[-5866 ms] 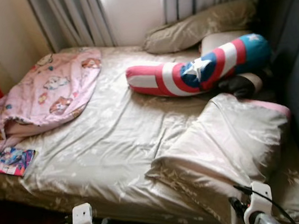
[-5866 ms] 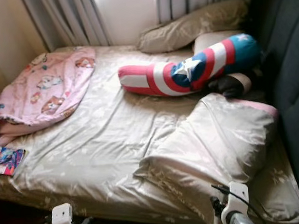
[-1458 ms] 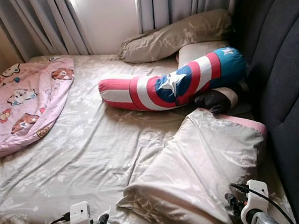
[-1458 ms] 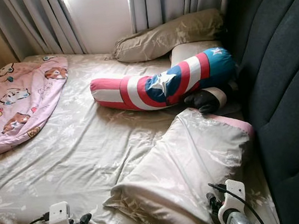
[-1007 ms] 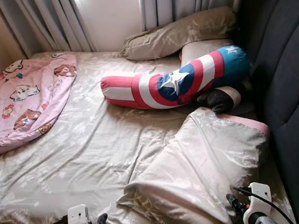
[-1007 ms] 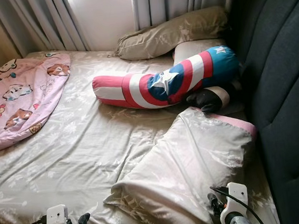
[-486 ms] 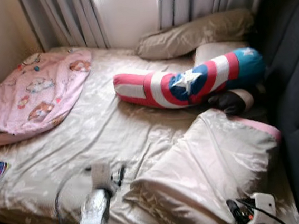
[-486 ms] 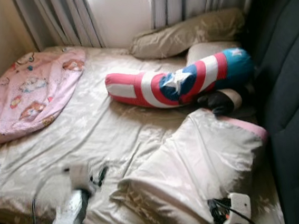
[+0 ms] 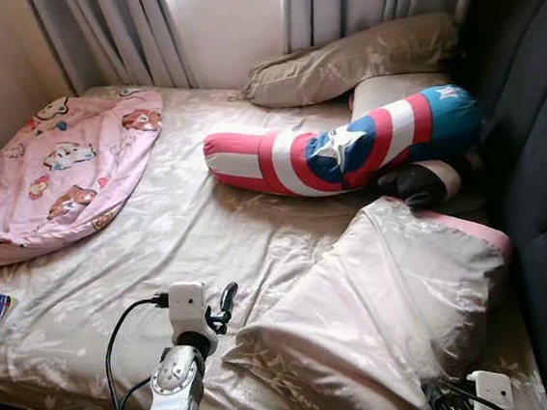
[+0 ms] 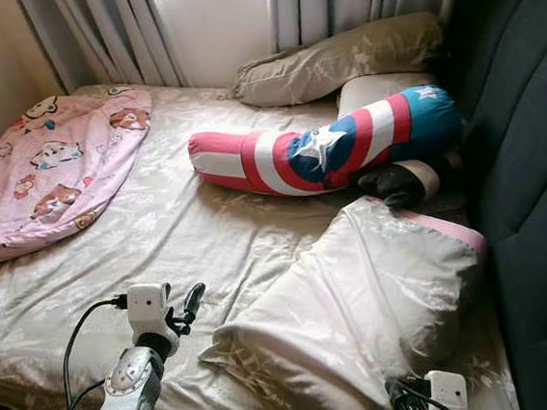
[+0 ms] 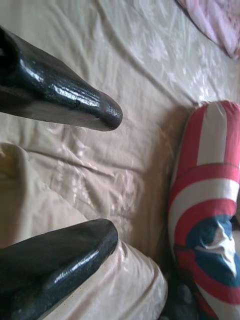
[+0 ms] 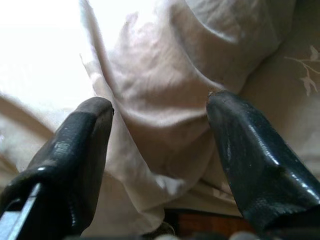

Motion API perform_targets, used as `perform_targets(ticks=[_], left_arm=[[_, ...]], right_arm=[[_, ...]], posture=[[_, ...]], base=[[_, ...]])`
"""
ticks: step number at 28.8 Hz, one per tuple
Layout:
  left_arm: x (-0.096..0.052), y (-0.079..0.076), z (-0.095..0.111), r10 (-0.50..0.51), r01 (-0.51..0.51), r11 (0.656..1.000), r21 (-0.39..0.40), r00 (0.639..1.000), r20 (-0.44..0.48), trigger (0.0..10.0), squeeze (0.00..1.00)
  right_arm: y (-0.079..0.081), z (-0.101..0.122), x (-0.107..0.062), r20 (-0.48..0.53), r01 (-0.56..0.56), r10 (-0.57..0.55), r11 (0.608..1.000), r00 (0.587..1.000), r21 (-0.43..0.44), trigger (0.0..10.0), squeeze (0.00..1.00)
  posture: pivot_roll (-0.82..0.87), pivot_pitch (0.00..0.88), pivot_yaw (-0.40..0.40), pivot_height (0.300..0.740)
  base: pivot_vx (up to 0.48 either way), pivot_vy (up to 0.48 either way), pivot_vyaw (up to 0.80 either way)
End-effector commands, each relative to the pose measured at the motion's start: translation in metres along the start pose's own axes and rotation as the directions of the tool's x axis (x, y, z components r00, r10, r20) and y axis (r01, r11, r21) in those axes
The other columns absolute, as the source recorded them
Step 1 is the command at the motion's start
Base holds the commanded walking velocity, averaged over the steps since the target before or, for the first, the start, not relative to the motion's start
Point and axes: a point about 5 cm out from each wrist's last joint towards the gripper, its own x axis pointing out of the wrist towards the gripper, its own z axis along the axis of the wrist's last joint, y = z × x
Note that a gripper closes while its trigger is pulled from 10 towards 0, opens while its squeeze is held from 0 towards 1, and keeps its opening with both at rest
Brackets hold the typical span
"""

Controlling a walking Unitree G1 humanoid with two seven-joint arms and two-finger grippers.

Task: Clean up the room

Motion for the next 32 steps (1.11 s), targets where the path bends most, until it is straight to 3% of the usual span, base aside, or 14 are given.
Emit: perform_targets(ticks=[1,12,16,32], left_arm=[[-0.003,0.002,-0.001,0.004,-0.004,1.000,0.006,1.000,0.000,10.0,0.00],[-0.006,0.001,0.003,0.003,-0.003,1.000,0.003,0.999,0.033,10.0,0.00],[-0.005,0.004,0.009,-0.001,0.000,1.000,0.017,0.999,0.050,10.0,0.00],[-0.008,0.006,0.034,-0.026,0.020,0.998,0.052,0.992,0.125,10.0,0.00]], right_arm=[[-0.004,-0.003,-0.004,0.002,0.006,-0.006,1.000,1.000,-0.009,10.0,0.00],[-0.005,-0.010,-0.011,0.003,-0.041,0.041,0.999,0.999,0.026,10.0,0.00],[-0.002,-0.018,-0.013,-0.005,-0.075,0.076,0.984,0.997,0.163,10.0,0.00],[0.000,-0.023,-0.024,0.055,-0.117,0.115,0.993,0.992,0.028,10.0,0.00]], posture=[[0.11,0.000,-0.025,0.705],[0.14,0.059,-0.024,0.685],[0.16,0.081,-0.021,0.685],[0.23,0.142,0.017,0.685]], base=[[0.000,0.000,0.00],[0.000,0.000,0.00],[0.000,0.000,0.00],[0.000,0.000,0.00]])
